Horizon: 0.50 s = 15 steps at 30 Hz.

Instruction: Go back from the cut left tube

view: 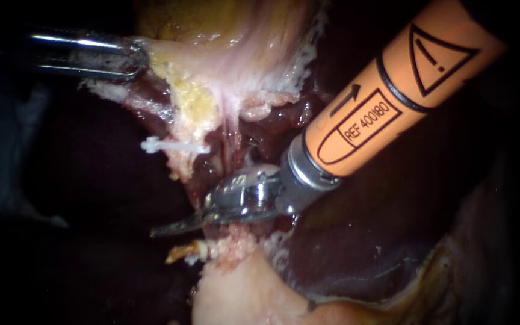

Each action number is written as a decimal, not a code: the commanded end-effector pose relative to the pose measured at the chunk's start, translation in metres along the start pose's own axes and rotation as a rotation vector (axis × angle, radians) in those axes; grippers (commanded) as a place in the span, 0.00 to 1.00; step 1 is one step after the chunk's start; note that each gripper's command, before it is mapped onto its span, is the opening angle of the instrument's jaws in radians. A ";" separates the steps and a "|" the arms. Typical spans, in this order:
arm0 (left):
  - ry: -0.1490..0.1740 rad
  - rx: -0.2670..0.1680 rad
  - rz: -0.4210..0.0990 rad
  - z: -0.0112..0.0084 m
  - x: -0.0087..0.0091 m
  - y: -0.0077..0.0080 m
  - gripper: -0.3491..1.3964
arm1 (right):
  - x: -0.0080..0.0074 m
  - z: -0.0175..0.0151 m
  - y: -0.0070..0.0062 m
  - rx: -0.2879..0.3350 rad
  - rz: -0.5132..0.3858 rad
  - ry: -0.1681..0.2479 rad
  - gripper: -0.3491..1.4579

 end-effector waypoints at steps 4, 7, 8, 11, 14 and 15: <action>0.000 -0.001 0.000 0.0000 0.0000 0.0000 0.00 | -0.0001 0.0001 0.0000 0.006 -0.003 0.032 0.00; 0.000 -0.001 0.000 0.0000 0.0000 0.0000 0.00 | 0.0000 0.0004 0.0000 0.013 -0.007 0.072 0.56; 0.000 -0.001 0.000 0.0000 0.0000 0.0000 0.00 | 0.0000 0.0006 0.0000 0.014 -0.007 0.078 0.65; 0.000 -0.001 0.000 0.0000 0.0000 0.0000 0.00 | 0.0003 0.0009 -0.0001 0.015 -0.009 0.099 0.82; 0.000 -0.001 0.000 0.0000 0.0000 0.0000 0.00 | 0.0004 0.0010 -0.0003 0.017 -0.010 0.108 0.88; -0.001 -0.001 0.000 0.0000 0.0000 0.0000 0.00 | 0.0005 0.0011 -0.0003 0.017 -0.010 0.110 0.89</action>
